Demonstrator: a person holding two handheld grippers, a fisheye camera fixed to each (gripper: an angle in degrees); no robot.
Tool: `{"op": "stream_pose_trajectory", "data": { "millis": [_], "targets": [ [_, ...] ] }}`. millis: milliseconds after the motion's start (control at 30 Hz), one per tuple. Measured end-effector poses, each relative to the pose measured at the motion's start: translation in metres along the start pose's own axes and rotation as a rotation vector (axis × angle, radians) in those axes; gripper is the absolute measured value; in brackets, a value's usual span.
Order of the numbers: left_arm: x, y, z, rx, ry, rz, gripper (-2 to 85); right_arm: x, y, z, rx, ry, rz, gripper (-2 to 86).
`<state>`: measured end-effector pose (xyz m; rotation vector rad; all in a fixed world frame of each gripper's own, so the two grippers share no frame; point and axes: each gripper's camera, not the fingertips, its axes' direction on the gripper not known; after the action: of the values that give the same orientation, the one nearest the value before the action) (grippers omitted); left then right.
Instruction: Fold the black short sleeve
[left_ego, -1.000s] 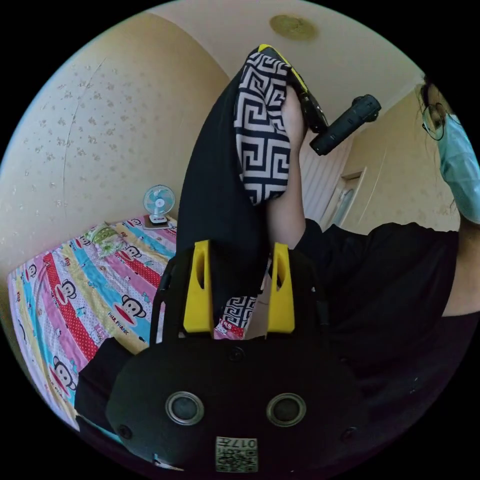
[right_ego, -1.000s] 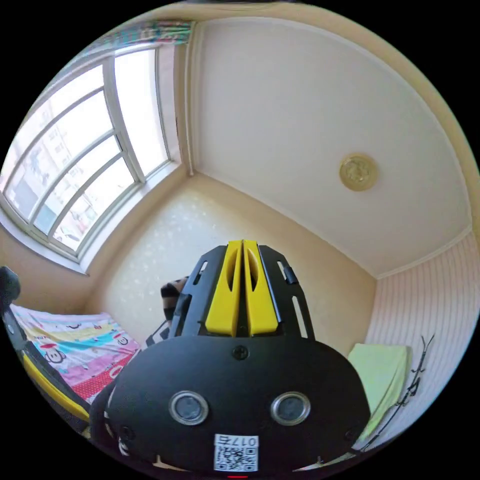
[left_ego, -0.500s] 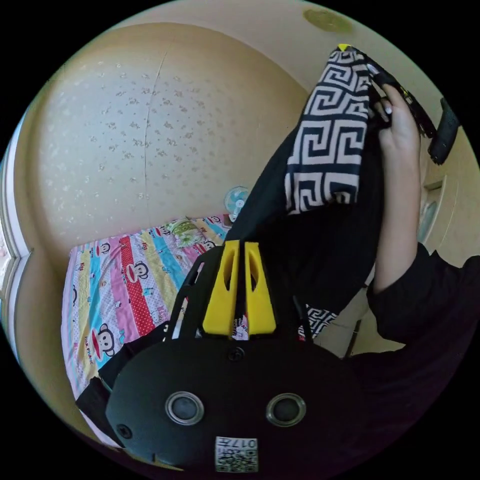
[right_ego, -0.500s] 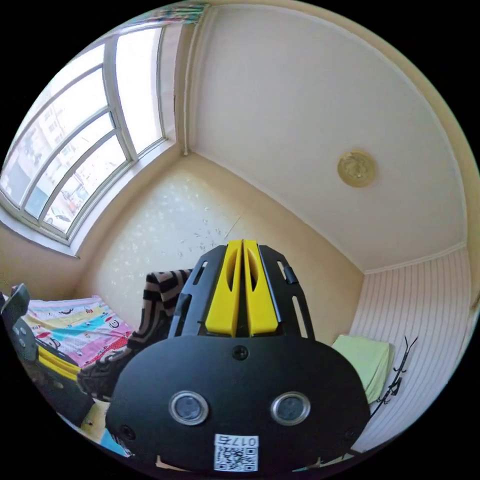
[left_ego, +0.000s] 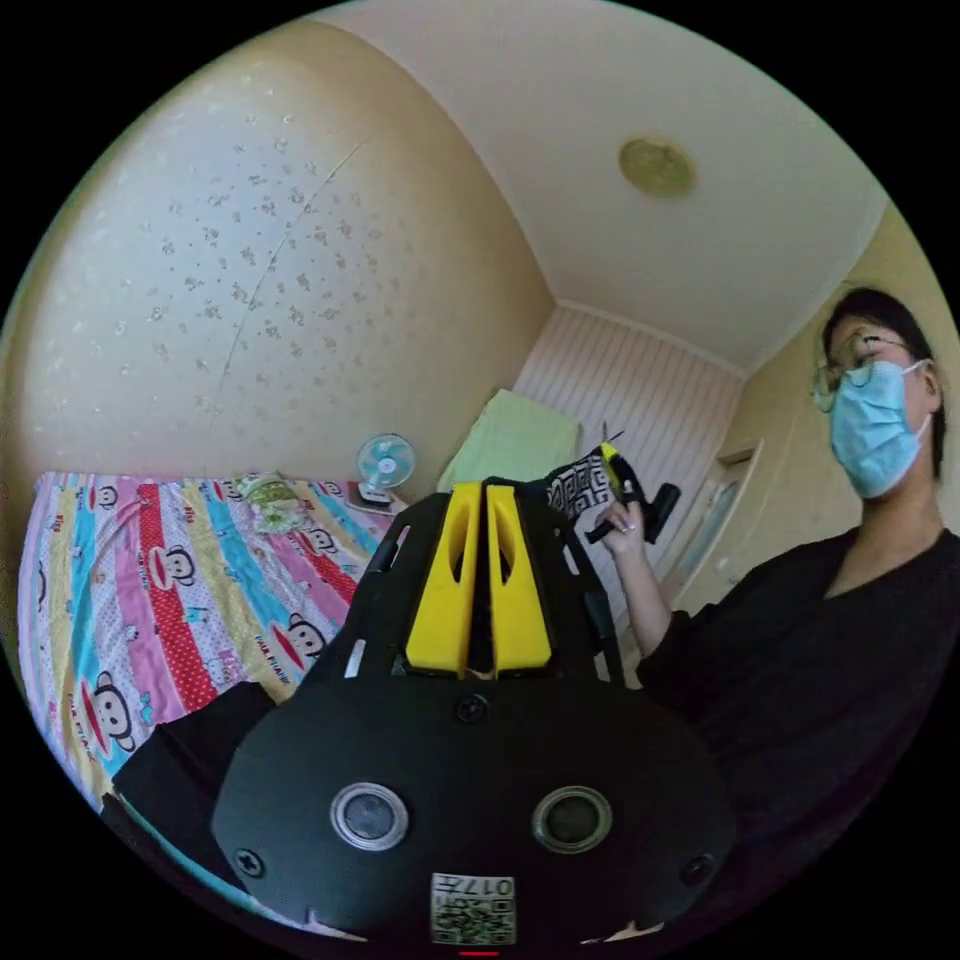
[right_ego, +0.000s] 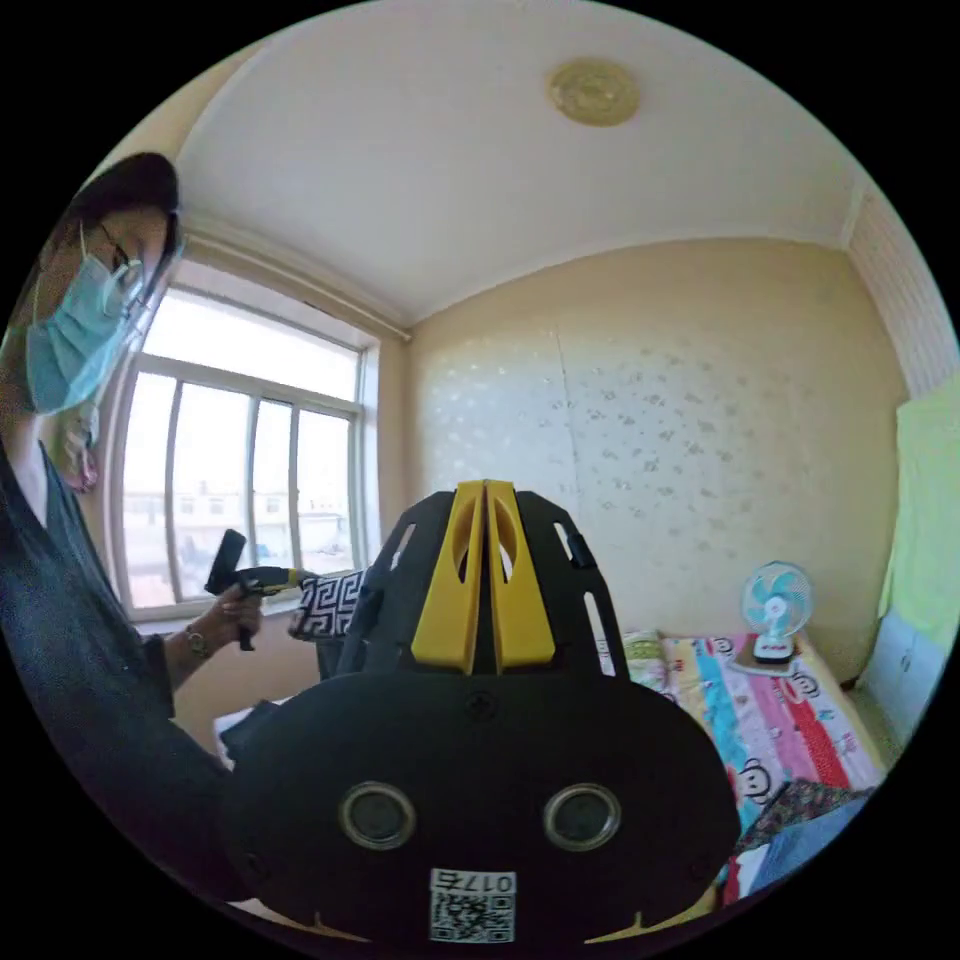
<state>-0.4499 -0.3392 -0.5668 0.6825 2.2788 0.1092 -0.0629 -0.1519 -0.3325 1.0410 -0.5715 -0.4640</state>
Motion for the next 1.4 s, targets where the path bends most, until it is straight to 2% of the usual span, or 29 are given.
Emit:
{"op": "stream_pose_trajectory", "data": {
  "millis": [100, 167, 300, 433, 567, 633, 767, 833, 900, 967, 1033, 1100, 1200, 1267, 1333, 1400],
  "targets": [
    [0.003, 0.006, -0.04, 0.085, 0.21, -0.068, -0.8, 0.037, 0.027, -0.036, 0.029, -0.156, 0.096, 0.1],
    [0.009, 0.0, -0.06, 0.092, 0.263, -0.108, -0.8, 0.042, 0.029, -0.046, 0.016, -0.196, 0.088, 0.1],
    [0.024, -0.04, -0.112, 0.111, 0.23, -0.159, -0.8, 0.046, -0.005, -0.027, -0.068, -0.218, 0.021, 0.0],
    [0.0, -0.093, -0.146, 0.104, 0.135, -0.253, -0.6, 0.091, -0.05, 0.062, -0.245, -0.175, 0.008, 0.0],
    [-0.102, -0.145, -0.159, -0.077, -0.074, -0.361, -0.5, 0.158, -0.044, 0.184, -0.5, -0.21, 0.014, 0.2],
    [-0.169, -0.148, -0.155, -0.17, -0.137, -0.418, -0.3, 0.217, 0.006, 0.276, -0.76, -0.163, 0.069, 0.4],
    [-0.334, -0.105, -0.128, -0.317, -0.242, -0.641, 0.6, 0.286, 0.12, 0.373, -0.983, -0.07, 0.163, 0.9],
    [-0.379, -0.078, -0.125, -0.363, -0.389, -0.689, 2.1, 0.319, 0.192, 0.399, -1.094, 0.089, 0.323, 1.9],
    [-0.405, -0.03, -0.137, -0.375, -0.614, -0.789, 5.3, 0.333, 0.236, 0.392, -1.102, 0.112, 0.484, 3.5],
    [-0.407, 0.014, -0.145, -0.408, -0.631, -0.829, 6.4, 0.335, 0.28, 0.372, -1.118, 0.102, 0.599, 5.3],
    [-0.397, 0.061, -0.153, -0.514, -0.692, -0.851, 7.9, 0.328, 0.34, 0.329, -1.227, 0.124, 0.706, 6.2],
    [-0.372, 0.119, -0.177, -0.623, -0.84, -0.87, 9.0, 0.322, 0.375, 0.29, -1.317, 0.159, 0.774, 6.4],
    [-0.339, 0.172, -0.214, -0.641, -0.971, -0.988, 11.1, 0.312, 0.405, 0.222, -1.411, 0.243, 0.89, 6.4],
    [-0.322, 0.198, -0.226, -0.643, -1.008, -1.066, 11.7, 0.308, 0.412, 0.188, -1.436, 0.295, 0.959, 6.4],
    [-0.324, 0.225, -0.228, -0.716, -0.949, -1.174, 11.6, 0.305, 0.414, 0.15, -1.421, 0.362, 1.07, 6.4],
    [-0.339, 0.256, -0.229, -0.838, -0.797, -1.32, 7.0, 0.307, 0.414, 0.128, -1.394, 0.401, 1.146, 6.4]
  ]
}}
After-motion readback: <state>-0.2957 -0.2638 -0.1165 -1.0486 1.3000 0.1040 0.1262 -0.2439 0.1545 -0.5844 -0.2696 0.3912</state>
